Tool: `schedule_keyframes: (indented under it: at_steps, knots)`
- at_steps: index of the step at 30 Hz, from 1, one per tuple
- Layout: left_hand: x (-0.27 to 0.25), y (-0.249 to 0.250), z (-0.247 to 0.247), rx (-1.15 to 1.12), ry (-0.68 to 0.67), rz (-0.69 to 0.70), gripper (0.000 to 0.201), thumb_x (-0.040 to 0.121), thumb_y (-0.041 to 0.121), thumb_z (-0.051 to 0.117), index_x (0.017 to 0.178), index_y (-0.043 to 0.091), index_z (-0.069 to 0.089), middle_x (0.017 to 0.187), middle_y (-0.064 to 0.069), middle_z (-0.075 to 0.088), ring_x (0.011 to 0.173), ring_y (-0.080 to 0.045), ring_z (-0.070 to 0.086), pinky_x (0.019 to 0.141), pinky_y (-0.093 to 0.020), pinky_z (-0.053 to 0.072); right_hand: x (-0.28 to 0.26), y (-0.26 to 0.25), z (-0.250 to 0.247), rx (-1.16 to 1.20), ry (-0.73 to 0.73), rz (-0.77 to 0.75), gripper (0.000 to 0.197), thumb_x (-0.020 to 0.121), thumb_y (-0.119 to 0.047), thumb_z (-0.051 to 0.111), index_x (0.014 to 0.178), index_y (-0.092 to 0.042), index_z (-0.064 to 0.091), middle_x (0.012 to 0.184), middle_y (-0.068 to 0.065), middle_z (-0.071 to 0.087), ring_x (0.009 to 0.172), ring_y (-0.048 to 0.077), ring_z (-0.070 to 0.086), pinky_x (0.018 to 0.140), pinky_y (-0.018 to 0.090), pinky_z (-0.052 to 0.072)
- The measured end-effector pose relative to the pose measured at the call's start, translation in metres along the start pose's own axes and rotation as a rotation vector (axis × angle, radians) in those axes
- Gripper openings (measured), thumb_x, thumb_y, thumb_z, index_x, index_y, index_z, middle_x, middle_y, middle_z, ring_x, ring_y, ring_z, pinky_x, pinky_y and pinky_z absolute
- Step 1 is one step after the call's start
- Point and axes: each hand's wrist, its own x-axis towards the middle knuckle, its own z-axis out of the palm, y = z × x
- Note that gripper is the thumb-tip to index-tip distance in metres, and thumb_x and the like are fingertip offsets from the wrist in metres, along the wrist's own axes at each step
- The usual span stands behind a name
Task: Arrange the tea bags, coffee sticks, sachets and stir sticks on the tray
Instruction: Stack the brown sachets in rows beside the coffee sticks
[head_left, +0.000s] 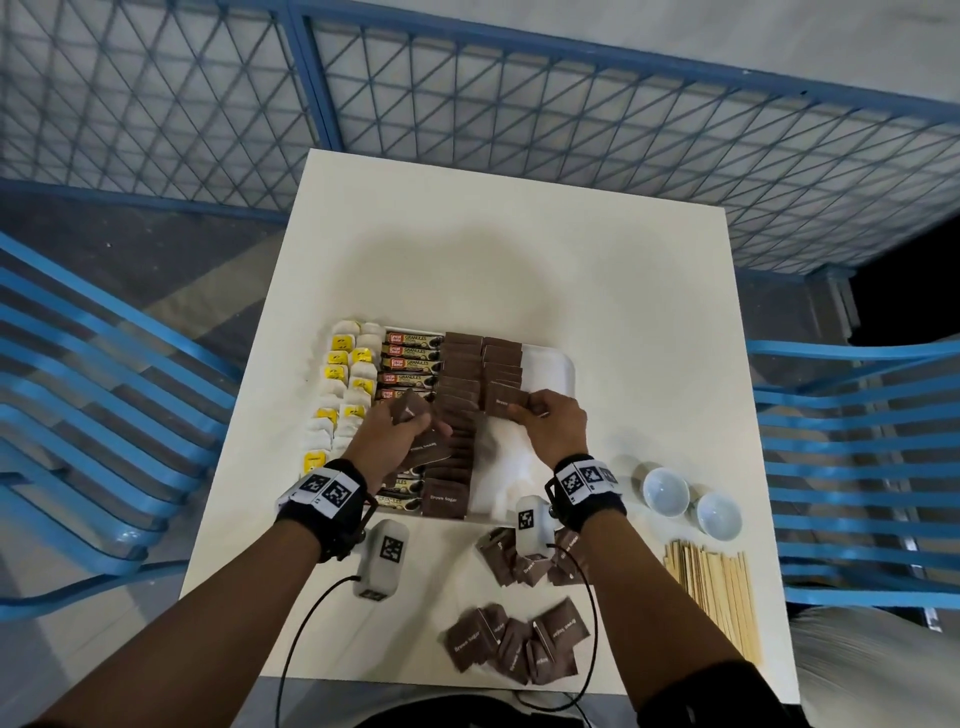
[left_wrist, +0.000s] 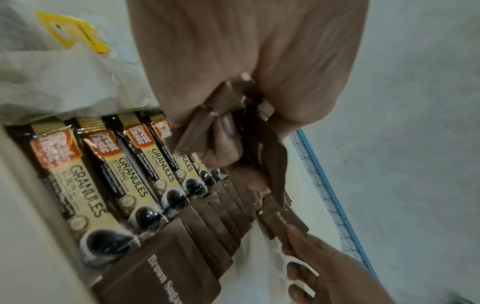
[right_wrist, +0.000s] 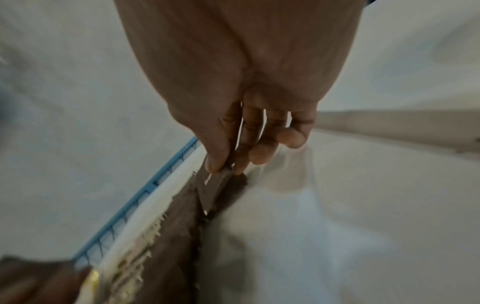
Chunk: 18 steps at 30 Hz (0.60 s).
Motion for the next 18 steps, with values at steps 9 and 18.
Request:
schedule_keyframes:
  at_steps: [9, 18]
  knots:
    - [0.001, -0.002, -0.005, -0.037, -0.001, 0.039, 0.012, 0.099, 0.005, 0.061, 0.109, 0.006, 0.068, 0.098, -0.019, 0.078, 0.1, -0.034, 0.074, 0.089, -0.048, 0.059, 0.002, -0.002, 0.01, 0.031, 0.057, 0.091, 0.031, 0.072, -0.021, 0.09, 0.087, -0.021, 0.063, 0.076, -0.006, 0.066, 0.07, 0.003, 0.061, 0.059, 0.012, 0.044]
    - [0.0, 0.003, -0.005, -0.074, -0.012, -0.008, 0.017, 0.099, 0.001, 0.057, 0.114, 0.001, 0.067, 0.095, -0.018, 0.078, 0.088, -0.024, 0.077, 0.071, -0.036, 0.063, 0.005, -0.002, 0.012, -0.003, 0.051, 0.117, 0.029, 0.074, -0.027, 0.089, 0.091, -0.018, 0.067, 0.077, -0.007, 0.066, 0.068, -0.001, 0.058, 0.051, 0.003, 0.036]
